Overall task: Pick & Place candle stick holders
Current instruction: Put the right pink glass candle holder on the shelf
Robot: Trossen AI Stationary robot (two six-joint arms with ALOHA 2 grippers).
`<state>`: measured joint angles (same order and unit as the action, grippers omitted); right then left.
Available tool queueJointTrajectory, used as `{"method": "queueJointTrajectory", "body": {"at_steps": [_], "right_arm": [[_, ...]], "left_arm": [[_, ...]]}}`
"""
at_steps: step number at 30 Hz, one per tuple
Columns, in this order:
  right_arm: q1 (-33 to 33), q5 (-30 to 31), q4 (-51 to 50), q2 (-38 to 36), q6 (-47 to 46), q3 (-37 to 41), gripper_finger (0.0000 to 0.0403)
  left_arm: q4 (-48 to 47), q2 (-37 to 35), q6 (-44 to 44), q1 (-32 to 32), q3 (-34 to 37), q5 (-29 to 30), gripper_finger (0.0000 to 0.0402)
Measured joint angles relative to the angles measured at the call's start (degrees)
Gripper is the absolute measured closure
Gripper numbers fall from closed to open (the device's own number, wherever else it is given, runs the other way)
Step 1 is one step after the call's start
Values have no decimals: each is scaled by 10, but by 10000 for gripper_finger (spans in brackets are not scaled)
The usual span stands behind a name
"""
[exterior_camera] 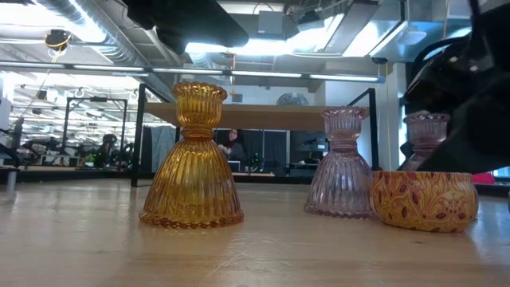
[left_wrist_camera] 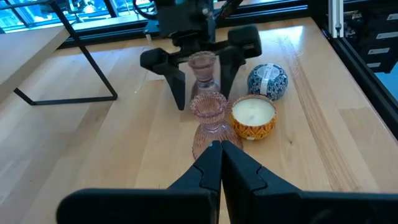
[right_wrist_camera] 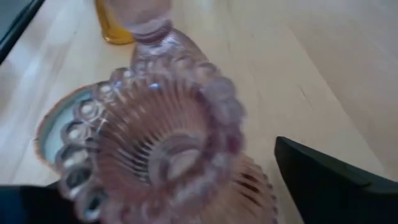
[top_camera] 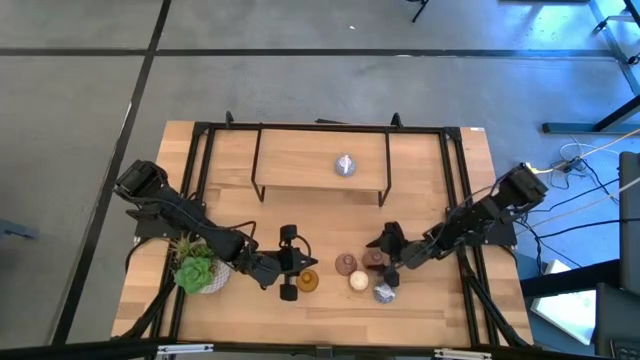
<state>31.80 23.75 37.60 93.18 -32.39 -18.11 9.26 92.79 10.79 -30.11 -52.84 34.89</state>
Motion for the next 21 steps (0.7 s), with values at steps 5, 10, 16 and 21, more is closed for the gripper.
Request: {"method": "queueJointTrajectory", "body": {"at_steps": [5,10,16,21], "right_arm": [[-8,3,6,3,-6,0,144],[-8,19,17,1,-1,-2,185],[-8,30,20,2,3,-2,193],[-8,33,28,3,13,-1,194]], "left_arm": [[0,0,0,0,0,0,400],[0,0,0,0,0,0,400],[0,0,0,0,0,0,400],[-1,0,0,0,0,0,400]]}}
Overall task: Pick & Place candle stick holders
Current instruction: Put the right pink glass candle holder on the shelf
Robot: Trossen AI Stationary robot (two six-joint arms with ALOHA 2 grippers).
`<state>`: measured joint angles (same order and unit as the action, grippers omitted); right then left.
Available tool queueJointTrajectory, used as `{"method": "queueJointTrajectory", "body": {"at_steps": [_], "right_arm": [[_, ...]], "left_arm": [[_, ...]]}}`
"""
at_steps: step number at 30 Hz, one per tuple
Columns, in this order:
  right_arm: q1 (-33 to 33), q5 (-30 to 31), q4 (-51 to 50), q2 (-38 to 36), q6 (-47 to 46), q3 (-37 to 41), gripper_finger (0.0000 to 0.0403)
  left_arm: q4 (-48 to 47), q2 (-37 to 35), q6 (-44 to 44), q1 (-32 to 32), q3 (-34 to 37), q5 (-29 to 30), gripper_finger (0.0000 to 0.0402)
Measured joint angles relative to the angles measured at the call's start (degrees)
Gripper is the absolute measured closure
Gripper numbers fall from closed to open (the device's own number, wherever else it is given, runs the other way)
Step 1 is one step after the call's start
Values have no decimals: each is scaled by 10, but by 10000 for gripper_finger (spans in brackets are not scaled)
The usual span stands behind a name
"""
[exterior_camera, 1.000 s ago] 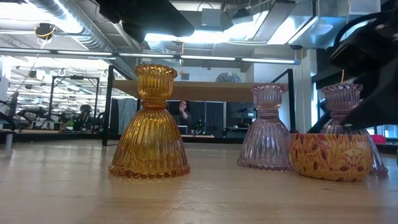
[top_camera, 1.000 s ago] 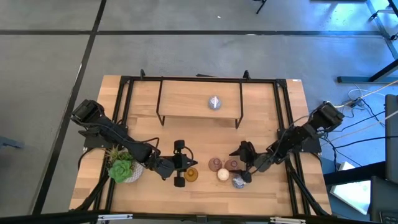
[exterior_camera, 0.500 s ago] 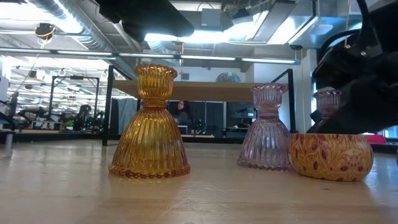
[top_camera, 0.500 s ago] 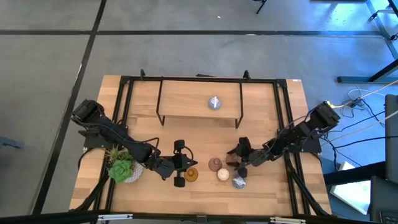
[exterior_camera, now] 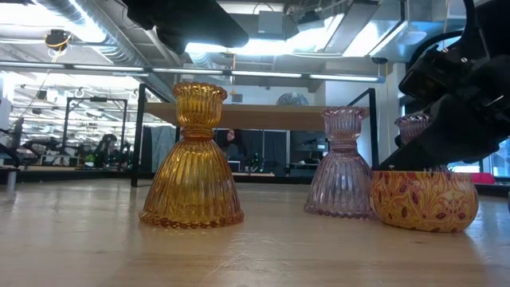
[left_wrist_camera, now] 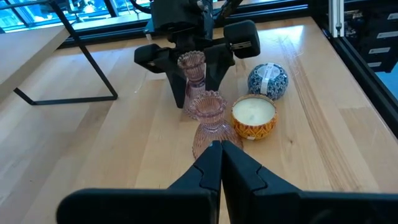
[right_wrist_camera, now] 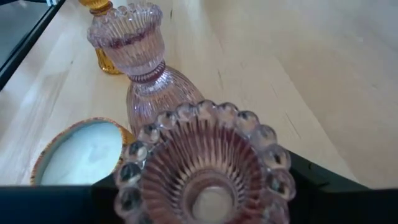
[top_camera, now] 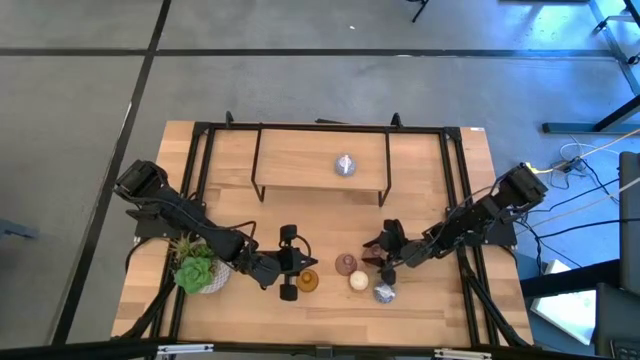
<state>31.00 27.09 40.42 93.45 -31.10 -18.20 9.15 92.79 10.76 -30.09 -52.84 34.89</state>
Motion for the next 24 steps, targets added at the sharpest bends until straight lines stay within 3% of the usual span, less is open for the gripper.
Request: {"method": "queueJointTrajectory", "body": {"at_steps": [9,18,24], "right_arm": [[-7,12,2,-14,28,2,199],[-18,9,28,-58,92,-2,247],[-31,-5,15,-79,98,-3,242]], "left_arm": [[-2,0,0,0,0,0,400],[-4,0,0,0,0,0,400],[-4,0,0,0,0,-1,400]]}}
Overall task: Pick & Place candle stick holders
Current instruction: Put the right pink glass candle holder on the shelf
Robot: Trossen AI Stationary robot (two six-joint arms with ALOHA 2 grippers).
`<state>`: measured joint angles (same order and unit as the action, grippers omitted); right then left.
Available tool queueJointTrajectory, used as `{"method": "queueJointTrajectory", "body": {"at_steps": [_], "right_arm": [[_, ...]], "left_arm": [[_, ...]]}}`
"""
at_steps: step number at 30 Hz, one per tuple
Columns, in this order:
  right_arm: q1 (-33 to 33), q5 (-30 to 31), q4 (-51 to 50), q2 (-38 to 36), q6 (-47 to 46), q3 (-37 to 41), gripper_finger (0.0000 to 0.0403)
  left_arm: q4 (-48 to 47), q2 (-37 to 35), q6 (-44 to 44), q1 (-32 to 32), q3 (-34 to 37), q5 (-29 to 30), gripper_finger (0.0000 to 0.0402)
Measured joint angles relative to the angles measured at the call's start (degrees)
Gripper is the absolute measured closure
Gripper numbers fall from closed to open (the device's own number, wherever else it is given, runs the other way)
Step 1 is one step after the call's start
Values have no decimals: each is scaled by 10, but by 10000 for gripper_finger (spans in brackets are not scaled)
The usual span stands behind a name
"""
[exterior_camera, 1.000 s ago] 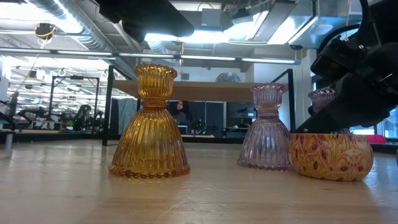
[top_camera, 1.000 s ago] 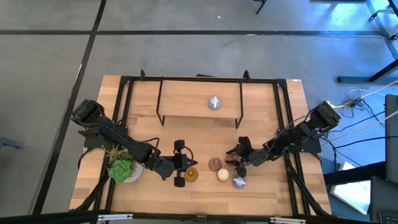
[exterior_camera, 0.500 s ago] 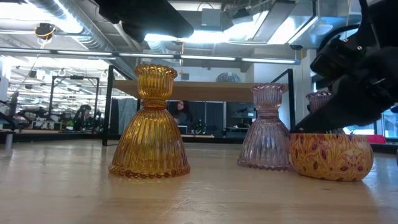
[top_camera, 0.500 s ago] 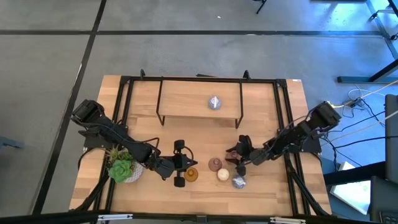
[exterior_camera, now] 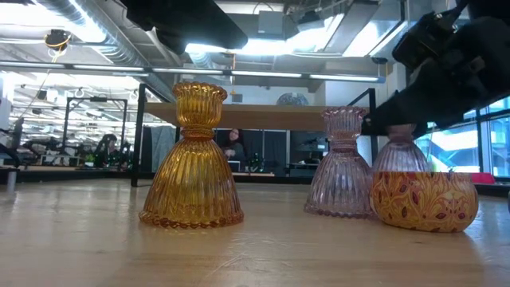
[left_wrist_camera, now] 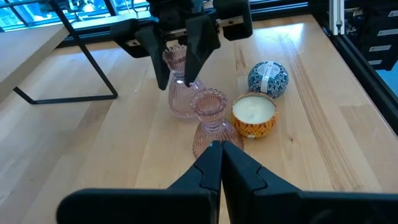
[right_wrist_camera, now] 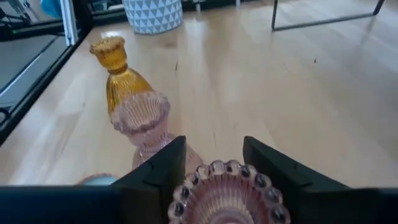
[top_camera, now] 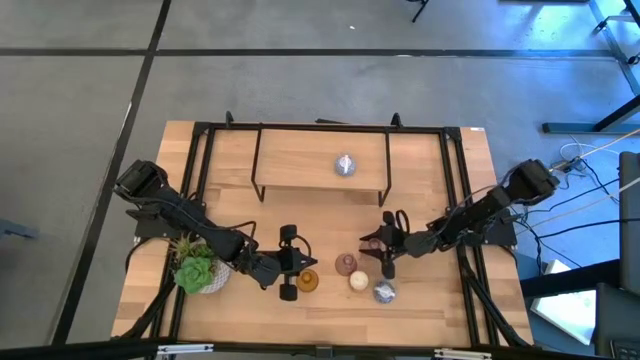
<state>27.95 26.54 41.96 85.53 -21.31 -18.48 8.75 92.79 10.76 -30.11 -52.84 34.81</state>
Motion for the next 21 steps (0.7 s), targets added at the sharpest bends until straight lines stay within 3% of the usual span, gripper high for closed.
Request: {"method": "queueJointTrajectory", "body": {"at_steps": [9,21], "right_arm": [[-22,0,-13,-11,-3,-3,250],[-35,-11,-129,-64,49,-68,248]], "left_arm": [[0,0,0,0,0,-1,400],[-3,0,0,0,0,-3,400]]}}
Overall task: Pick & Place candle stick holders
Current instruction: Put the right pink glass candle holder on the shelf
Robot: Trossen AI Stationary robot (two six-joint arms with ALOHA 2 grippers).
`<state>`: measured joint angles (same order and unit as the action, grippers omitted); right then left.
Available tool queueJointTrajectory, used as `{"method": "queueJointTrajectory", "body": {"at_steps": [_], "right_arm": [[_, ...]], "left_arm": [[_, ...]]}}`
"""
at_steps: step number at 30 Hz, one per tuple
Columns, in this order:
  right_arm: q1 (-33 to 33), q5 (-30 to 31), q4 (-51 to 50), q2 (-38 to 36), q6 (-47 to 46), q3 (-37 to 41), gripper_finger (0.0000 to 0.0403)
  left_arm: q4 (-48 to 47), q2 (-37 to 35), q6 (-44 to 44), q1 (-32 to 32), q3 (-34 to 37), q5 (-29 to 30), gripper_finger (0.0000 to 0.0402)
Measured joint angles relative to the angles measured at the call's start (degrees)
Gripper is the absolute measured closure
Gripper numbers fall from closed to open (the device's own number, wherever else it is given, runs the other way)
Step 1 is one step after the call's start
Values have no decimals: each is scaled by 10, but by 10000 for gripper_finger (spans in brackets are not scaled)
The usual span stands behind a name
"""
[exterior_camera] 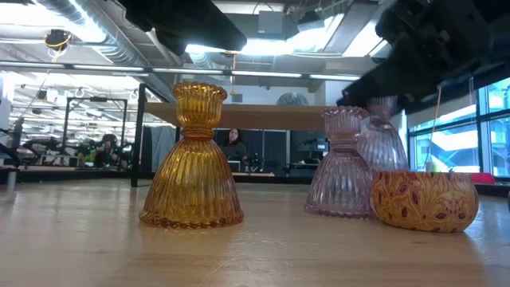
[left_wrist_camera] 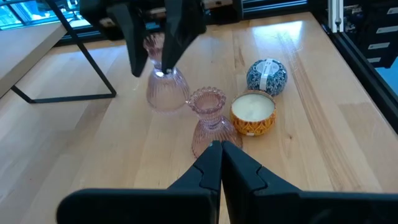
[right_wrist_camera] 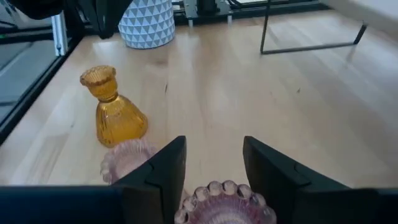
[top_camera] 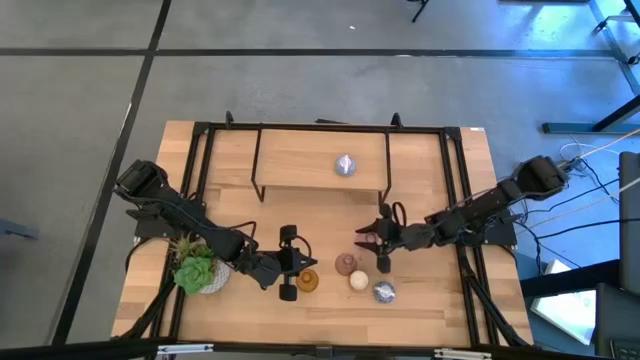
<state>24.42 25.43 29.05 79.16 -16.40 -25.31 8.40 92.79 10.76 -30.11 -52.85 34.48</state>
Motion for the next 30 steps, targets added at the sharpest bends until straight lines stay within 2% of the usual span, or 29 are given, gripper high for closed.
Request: {"method": "queueJointTrajectory", "body": {"at_steps": [12,21,26,30], "right_arm": [[-16,48,-228,-77,54,-109,250],[-44,45,-248,-174,97,-119,249],[-97,43,-264,-221,117,-120,249],[-157,7,-253,-235,134,-120,249]], "left_arm": [[9,0,13,0,19,-1,400],[26,0,6,0,19,-12,400],[33,0,5,1,20,-11,400],[35,0,0,4,20,-11,400]]}}
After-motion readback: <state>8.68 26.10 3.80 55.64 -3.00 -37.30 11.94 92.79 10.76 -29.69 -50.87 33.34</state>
